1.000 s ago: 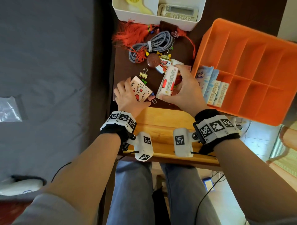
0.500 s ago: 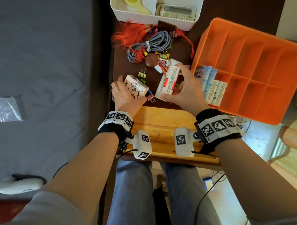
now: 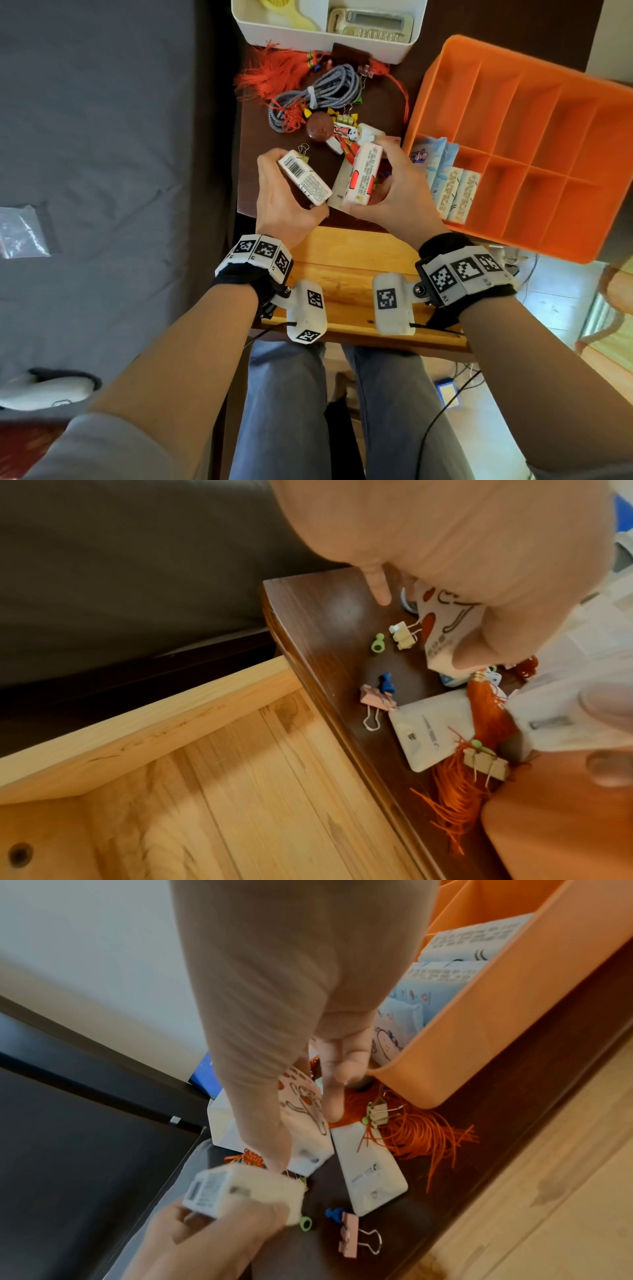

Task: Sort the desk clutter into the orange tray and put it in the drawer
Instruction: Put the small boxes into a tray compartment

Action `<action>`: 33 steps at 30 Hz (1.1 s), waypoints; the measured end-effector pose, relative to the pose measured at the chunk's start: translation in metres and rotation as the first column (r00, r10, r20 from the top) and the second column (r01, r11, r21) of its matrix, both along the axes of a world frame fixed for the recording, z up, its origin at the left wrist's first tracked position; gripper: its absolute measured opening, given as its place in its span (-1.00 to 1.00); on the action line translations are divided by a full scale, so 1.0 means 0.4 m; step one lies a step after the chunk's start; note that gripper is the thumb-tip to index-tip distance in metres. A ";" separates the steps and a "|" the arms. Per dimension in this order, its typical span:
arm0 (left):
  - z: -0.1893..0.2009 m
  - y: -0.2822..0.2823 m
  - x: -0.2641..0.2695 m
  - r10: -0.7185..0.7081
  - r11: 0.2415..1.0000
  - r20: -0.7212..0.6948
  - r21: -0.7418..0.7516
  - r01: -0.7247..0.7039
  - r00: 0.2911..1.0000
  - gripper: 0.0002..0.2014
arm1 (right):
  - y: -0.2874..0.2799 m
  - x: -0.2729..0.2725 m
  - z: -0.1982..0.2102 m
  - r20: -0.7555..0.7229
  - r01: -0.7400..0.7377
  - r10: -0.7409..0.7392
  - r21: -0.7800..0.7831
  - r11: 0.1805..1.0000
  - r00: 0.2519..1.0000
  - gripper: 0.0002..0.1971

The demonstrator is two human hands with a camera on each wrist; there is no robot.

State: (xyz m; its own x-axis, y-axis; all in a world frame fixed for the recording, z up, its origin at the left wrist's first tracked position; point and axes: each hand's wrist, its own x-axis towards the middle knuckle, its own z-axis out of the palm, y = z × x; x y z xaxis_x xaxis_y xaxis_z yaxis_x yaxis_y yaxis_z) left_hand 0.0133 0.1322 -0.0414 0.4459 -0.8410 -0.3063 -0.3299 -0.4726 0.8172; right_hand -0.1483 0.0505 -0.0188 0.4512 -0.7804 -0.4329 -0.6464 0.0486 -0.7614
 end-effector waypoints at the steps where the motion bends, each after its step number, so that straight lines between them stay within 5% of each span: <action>1: 0.004 -0.004 -0.004 0.001 1.000 -0.008 -0.011 -0.001 1.000 -0.22 | 0.000 -0.002 0.001 0.005 0.001 -0.001 -0.002 1.000 1.000 -0.13; 7: 0.045 -0.044 -0.026 0.077 0.997 -0.348 -0.001 -0.082 0.934 -0.32 | -0.003 -0.011 0.021 0.070 0.026 -0.027 0.016 1.000 0.997 -0.16; 12: 0.061 -0.100 -0.058 0.226 0.973 -0.682 0.134 -0.185 0.696 -0.43 | -0.008 -0.016 0.035 0.154 0.052 -0.063 0.075 0.996 0.986 -0.18; 16: 0.068 -0.120 -0.085 0.253 0.967 -0.781 0.182 -0.180 0.571 -0.39 | -0.018 -0.035 0.032 0.168 0.148 -0.161 0.086 0.985 0.973 -0.18; 24: 0.071 -0.123 -0.088 0.026 0.983 -0.690 0.147 0.105 0.724 -0.09 | -0.030 -0.076 0.054 0.235 0.226 -0.243 0.099 0.969 0.941 -0.22; 28: 0.078 -0.129 -0.099 -0.085 0.968 -0.600 0.138 0.208 0.795 -0.22 | -0.036 -0.077 0.070 0.249 0.213 -0.225 0.073 0.974 0.942 -0.25; 33: 0.087 -0.135 -0.105 -0.106 0.991 -0.532 0.017 0.136 0.840 -0.35 | -0.037 -0.082 0.082 0.252 0.165 -0.186 0.105 0.981 0.950 -0.23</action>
State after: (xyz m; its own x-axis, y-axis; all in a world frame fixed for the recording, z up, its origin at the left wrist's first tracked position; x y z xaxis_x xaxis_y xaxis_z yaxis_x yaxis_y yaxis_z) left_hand -0.0288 0.0783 -0.0064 0.0991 -0.8539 -0.5109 0.0875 -0.5040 0.8593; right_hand -0.1811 0.0356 0.0141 0.4155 -0.8243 -0.3846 -0.4025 0.2126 -0.8904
